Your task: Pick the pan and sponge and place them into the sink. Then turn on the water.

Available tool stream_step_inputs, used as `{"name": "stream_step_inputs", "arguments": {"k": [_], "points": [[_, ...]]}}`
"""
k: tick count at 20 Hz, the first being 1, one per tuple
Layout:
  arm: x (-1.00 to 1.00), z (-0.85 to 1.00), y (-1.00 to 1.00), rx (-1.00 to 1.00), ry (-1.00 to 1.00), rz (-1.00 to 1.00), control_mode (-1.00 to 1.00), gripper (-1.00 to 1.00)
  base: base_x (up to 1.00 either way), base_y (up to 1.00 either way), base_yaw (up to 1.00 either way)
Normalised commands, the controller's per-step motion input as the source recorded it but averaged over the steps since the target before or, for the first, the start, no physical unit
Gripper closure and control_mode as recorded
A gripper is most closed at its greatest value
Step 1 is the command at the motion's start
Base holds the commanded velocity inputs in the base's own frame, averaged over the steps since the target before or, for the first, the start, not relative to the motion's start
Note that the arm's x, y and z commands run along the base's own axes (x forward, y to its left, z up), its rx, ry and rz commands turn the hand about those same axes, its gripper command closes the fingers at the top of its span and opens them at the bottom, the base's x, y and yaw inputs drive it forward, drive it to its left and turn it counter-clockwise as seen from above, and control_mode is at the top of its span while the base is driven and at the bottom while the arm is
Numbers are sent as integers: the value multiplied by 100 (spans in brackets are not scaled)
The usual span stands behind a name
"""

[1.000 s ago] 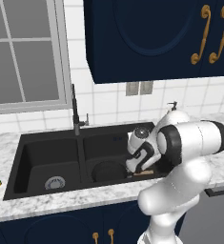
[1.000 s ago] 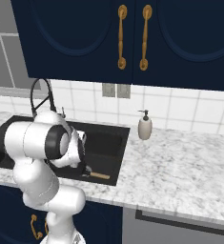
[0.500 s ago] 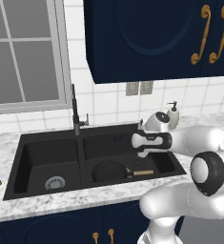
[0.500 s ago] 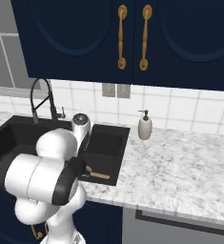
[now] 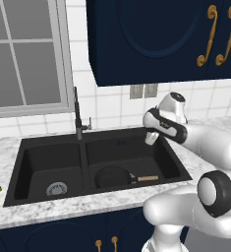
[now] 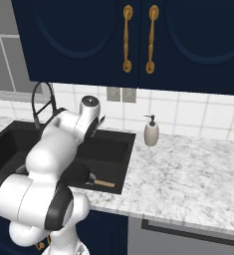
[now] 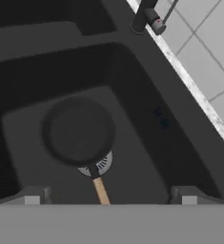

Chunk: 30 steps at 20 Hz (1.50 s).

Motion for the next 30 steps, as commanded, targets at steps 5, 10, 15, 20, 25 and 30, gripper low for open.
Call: {"name": "stream_step_inputs", "arguments": {"k": [5, 10, 15, 20, 25, 30], "points": [[-17, -26, 1, 1, -3, -26, -100, -100, 0, 0, 0], [-25, -2, 0, 12, 1, -32, -100, -100, 0, 0, 0], [-23, 0, 0, 15, 10, -49, -100, -100, 0, 0, 0], [-2, 0, 0, 18, 19, -54, -100, -100, 0, 0, 0], [-5, 0, -6, 25, 15, -27, -100, -100, 0, 0, 0], [-27, 0, 0, 3, 0, -1, -100, -100, 0, 0, 0]]}}
